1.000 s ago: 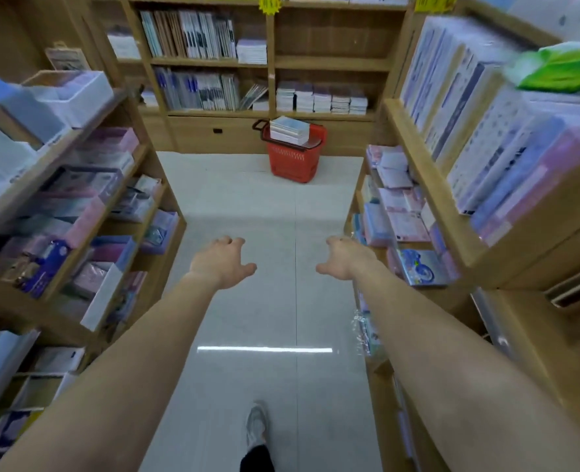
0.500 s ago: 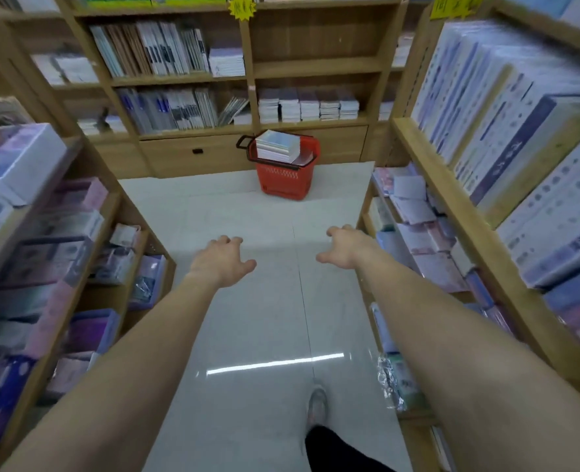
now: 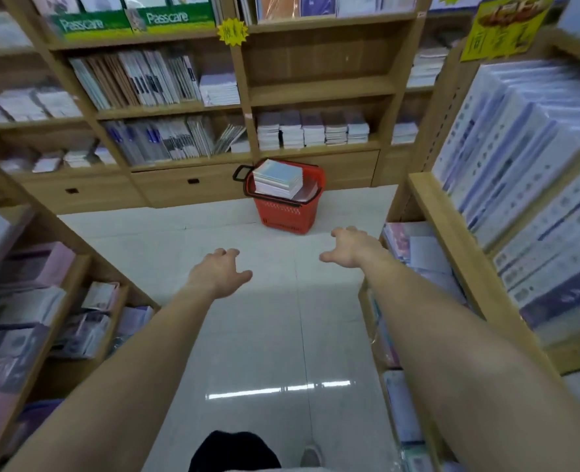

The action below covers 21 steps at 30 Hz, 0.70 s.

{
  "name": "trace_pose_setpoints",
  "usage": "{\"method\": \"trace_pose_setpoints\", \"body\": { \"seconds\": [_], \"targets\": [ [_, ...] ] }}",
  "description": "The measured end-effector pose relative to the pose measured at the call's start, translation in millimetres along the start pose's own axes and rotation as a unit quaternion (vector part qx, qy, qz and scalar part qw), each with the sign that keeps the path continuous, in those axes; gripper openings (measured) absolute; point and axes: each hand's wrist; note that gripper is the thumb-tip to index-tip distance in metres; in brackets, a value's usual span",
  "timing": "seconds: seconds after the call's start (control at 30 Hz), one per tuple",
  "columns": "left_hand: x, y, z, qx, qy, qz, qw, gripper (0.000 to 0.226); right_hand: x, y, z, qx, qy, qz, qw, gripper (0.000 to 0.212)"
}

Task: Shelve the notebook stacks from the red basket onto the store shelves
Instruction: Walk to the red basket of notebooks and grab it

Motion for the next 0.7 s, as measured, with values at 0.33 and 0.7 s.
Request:
{"method": "trace_pose_setpoints", "body": {
  "seconds": [0.33,0.7],
  "targets": [
    [231,15,38,0.004,-0.032,-0.002,0.999,0.072,215,41,9,-0.023,-0.019,-0.012,0.999,0.076],
    [492,53,91,0.008,-0.092,-0.024,0.995,0.067,448,108,31,-0.039,-0.068,-0.016,0.997,0.083]
  ]
}}
Point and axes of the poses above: each hand's wrist, its own x-axis towards the middle knuckle, its own y-axis out of the back of the hand, z = x × y, and after that the axes turned 11 degrees about z, right-handed
